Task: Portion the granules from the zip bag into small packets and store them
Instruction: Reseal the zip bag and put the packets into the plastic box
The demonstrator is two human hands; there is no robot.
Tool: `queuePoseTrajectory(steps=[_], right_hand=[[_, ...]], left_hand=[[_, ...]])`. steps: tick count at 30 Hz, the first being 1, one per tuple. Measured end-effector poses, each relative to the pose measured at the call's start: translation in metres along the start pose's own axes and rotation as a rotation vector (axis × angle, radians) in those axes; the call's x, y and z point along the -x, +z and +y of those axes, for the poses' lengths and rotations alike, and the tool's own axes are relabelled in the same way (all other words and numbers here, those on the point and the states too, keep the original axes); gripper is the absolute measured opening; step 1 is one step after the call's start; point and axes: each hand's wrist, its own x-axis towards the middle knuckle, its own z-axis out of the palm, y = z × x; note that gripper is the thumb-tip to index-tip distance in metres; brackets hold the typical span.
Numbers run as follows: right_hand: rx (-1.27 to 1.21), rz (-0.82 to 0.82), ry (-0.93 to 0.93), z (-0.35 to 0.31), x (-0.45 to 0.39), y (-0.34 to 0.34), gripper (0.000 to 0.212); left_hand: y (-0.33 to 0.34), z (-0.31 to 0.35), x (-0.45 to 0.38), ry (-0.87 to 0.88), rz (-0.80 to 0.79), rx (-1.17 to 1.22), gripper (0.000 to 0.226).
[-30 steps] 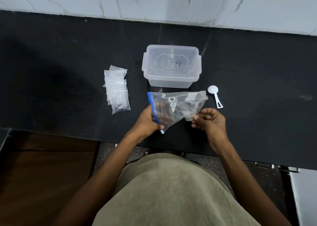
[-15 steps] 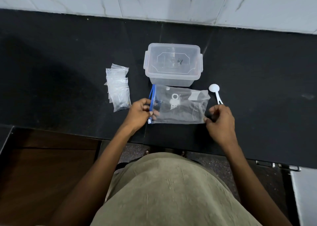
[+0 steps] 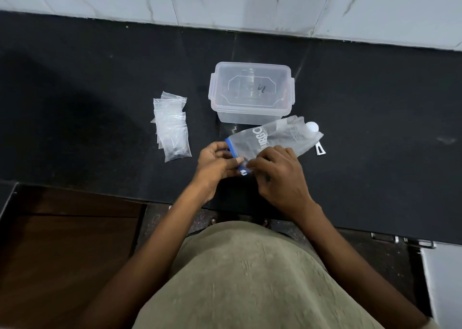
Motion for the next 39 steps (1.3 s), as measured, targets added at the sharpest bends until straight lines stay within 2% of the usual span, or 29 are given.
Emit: queuePoseTrajectory(steps=[1,3,5,7,8,13,18,22,26,31,35,39], right_hand=[[-0.014,0.016,0.014,0.001,-0.002,-0.001,0.011],[-0.065,0.044,0.064,0.000,-0.006,-0.003,0.012],[-0.132,0.071,0.118,-0.001,-0.008,-0.006,0.013],[-0.208,0.097,0.161,-0.002,-0.011,-0.011,0.015],[-0.249,0.105,0.173,-0.003,-0.013,-0.013,0.015],[-0.370,0.075,0.201,-0.005,-0.018,-0.026,0.006],[-0.308,0.015,0.111,-0.006,-0.021,-0.040,0.011],[-0.205,0.013,0.033,-0.005,-0.026,-0.044,0.010],[-0.176,0.052,0.040,-0.006,-0.027,-0.040,0.006],[-0.152,0.192,0.060,-0.007,-0.030,-0.046,0.011],[-0.157,0.278,0.038,-0.004,-0.032,-0.057,0.014],[-0.148,0.254,-0.028,-0.011,-0.027,-0.063,0.012]], left_hand=[[0.001,-0.003,0.001,0.103,0.102,-0.092,0.042],[-0.001,-0.005,0.006,0.436,0.240,-0.321,0.044],[-0.005,-0.002,0.011,0.757,0.123,-0.481,0.040],[-0.007,0.004,0.014,0.898,-0.050,-0.575,0.033],[-0.006,0.005,0.015,0.928,-0.085,-0.590,0.028],[0.004,0.008,0.013,0.982,-0.011,-0.485,0.013],[0.006,0.017,0.008,0.973,-0.032,-0.481,0.013],[0.004,0.022,0.007,0.948,-0.060,-0.509,0.017],[0.006,0.031,0.009,0.993,-0.057,-0.548,0.015],[-0.002,0.028,-0.001,1.092,0.071,-0.690,0.015],[-0.019,0.017,-0.018,1.066,0.148,-0.754,0.013],[-0.027,0.007,-0.035,1.026,0.255,-0.805,0.019]])
